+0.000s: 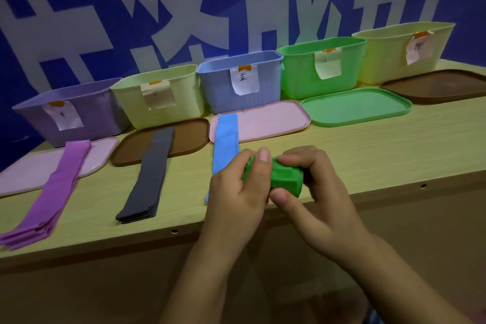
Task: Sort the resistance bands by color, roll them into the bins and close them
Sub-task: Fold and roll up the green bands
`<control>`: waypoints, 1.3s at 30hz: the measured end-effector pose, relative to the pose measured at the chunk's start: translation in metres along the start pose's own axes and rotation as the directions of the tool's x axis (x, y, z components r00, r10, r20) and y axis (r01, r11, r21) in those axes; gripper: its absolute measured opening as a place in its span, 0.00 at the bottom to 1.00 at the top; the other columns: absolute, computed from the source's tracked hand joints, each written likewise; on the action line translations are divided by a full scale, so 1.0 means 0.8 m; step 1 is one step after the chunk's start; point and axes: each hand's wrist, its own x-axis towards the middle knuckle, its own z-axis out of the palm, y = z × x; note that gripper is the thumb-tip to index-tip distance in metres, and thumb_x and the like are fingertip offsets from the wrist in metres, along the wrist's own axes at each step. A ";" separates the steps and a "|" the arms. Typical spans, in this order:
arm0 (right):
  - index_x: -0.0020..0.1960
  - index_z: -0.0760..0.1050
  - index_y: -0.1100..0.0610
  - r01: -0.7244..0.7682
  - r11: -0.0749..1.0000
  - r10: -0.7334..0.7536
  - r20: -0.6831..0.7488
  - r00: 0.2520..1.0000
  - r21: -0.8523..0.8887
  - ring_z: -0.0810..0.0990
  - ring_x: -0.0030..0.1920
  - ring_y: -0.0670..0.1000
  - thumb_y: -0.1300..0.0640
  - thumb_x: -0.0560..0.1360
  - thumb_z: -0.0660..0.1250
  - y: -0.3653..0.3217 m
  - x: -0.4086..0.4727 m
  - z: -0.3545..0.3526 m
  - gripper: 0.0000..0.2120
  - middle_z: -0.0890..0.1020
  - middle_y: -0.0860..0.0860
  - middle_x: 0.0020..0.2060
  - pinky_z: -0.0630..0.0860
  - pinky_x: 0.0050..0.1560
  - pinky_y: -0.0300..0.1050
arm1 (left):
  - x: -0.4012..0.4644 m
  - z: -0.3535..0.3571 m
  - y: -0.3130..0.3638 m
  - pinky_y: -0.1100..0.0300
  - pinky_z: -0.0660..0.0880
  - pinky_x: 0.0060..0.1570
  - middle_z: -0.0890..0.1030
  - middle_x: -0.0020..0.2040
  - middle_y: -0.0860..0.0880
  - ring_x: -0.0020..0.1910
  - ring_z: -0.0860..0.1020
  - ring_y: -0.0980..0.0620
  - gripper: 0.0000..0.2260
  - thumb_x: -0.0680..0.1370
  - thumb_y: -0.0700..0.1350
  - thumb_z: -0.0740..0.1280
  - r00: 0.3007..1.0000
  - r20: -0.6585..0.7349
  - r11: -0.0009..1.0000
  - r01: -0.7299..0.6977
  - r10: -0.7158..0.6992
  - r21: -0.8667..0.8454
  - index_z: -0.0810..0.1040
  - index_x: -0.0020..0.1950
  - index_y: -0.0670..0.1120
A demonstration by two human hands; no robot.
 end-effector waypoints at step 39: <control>0.31 0.58 0.52 -0.307 0.952 0.280 -0.360 0.890 -0.018 0.60 0.29 0.44 0.58 0.78 0.61 0.014 0.078 -0.009 0.19 0.63 0.46 0.25 0.59 0.32 0.44 | 0.067 0.044 0.017 0.56 0.59 0.33 0.66 0.28 0.51 0.29 0.62 0.55 0.17 0.81 0.47 0.57 0.989 -0.138 0.997 -0.040 0.048 0.061 0.64 0.32 0.46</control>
